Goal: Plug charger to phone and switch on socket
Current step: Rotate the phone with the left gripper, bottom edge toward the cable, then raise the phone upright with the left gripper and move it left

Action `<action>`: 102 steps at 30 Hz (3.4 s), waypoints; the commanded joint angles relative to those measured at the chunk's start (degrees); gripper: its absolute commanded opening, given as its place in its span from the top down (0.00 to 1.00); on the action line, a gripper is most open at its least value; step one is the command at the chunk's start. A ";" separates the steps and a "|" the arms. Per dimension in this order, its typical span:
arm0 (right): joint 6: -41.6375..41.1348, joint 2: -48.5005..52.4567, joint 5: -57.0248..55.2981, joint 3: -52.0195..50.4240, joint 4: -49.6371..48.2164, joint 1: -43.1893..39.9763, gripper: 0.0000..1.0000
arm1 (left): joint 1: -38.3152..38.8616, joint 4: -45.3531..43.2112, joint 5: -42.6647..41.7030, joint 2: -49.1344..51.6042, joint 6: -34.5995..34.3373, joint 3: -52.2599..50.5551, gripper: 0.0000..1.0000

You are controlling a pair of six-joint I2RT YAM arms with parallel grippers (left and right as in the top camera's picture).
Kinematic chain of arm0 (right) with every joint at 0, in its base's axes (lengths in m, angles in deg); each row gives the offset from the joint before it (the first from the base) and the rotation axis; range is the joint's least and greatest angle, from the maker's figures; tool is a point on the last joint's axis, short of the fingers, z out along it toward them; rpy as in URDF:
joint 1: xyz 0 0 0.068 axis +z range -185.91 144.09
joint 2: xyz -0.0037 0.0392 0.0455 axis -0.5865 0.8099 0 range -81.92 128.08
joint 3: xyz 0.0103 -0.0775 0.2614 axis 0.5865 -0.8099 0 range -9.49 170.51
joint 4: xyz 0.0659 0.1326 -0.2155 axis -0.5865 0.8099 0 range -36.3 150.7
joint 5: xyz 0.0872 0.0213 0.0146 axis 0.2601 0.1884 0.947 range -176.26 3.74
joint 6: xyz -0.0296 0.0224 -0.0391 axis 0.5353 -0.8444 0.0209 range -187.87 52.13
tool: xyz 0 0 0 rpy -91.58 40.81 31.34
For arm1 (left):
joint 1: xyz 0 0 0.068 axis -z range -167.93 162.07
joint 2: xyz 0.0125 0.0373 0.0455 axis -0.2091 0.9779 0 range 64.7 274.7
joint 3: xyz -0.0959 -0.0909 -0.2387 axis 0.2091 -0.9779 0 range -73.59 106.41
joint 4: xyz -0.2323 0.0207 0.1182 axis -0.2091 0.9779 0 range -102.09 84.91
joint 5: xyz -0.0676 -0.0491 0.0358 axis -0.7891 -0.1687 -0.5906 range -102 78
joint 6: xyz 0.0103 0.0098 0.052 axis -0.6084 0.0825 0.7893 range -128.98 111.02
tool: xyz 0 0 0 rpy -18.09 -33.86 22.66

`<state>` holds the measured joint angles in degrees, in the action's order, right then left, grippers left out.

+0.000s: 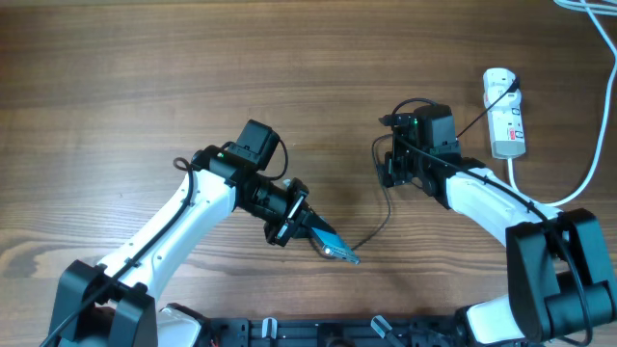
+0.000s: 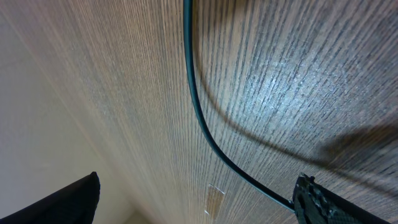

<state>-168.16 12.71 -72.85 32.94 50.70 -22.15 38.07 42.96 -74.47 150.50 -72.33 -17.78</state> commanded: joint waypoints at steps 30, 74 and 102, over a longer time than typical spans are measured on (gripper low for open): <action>-0.66 0.31 -0.94 0.20 -0.20 -0.17 0.00 | -0.37 -0.52 -12.02 -1.38 -2.19 0.44 0.96; -0.66 0.31 -0.94 0.20 -0.17 -0.17 0.00 | -7.17 -4.13 34.93 -1.38 12.37 0.44 0.96; -0.68 0.31 -0.94 0.20 -0.15 -0.17 0.00 | -7.50 -5.90 69.59 14.82 35.93 0.46 0.96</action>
<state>-168.18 12.71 -72.85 32.94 50.72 -22.15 30.79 37.47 -5.78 164.91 -36.44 -16.75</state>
